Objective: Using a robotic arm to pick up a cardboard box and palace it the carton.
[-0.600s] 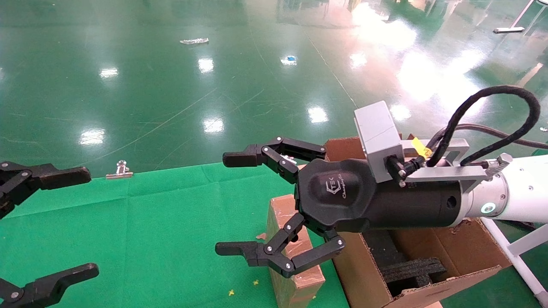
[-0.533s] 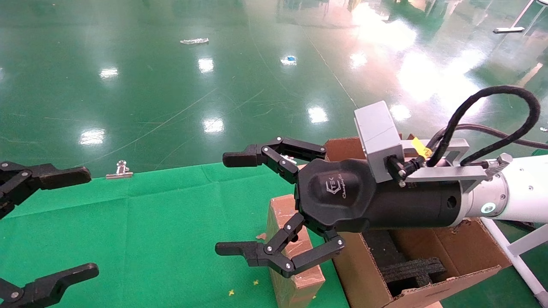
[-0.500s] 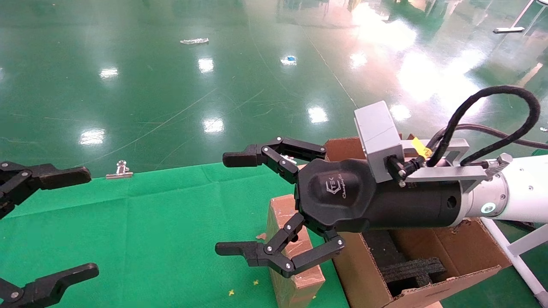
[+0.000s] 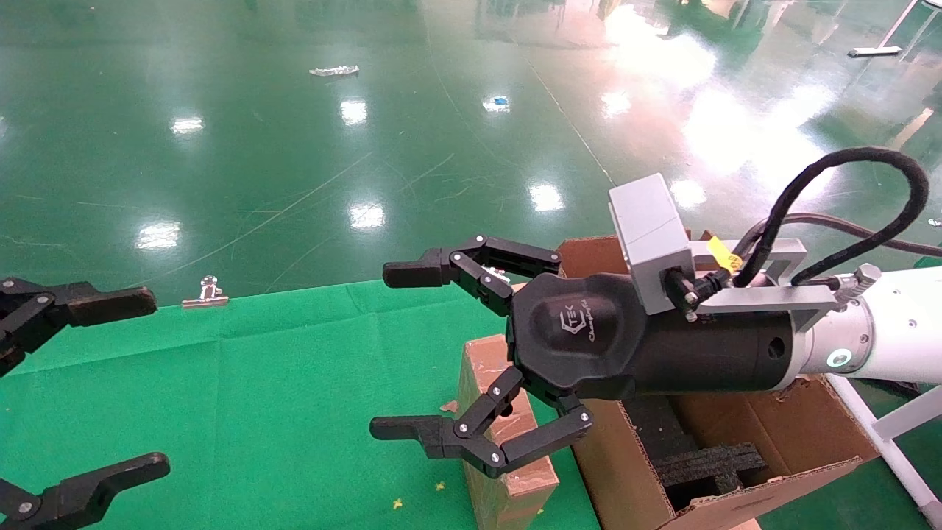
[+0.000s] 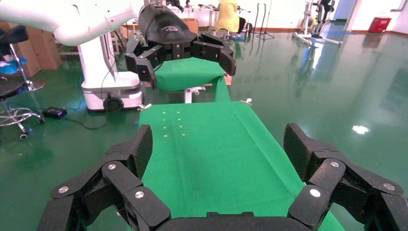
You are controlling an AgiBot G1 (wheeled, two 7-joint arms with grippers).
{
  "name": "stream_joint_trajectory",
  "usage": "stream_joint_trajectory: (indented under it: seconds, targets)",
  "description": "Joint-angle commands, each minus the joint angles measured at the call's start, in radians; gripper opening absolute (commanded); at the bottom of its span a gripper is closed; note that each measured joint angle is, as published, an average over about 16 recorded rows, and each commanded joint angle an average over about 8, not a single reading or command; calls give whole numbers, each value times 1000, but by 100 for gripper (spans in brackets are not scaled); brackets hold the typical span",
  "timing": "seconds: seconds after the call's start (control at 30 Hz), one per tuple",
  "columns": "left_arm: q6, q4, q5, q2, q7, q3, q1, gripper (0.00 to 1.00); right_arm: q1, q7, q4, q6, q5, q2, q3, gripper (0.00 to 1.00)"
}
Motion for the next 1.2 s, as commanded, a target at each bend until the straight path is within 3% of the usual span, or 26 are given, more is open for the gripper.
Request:
stream_joint_trajectory:
  seconds: [0.03,0.27,0.63,0.9,1.2]
  targets:
    - [0,0,0,0,0,0,0,100,-1,-2,-2,-1,4,0,2,100]
    - [0,1,0,0,0,1,0,100,34,38,38,13,-108,1,-50,100]
    - [0,1,-1,0,1,1,-1,100,263,66,72,-62,-528,-129,-305,100]
    - [0,1,-1,-1,1,2,-1,100,382,118,71,-71,-612,-169,-463,100]
    - [-1,1,-2,-1,2,3,-1,100,600,240,72,-81,-667,-168,-614,100]
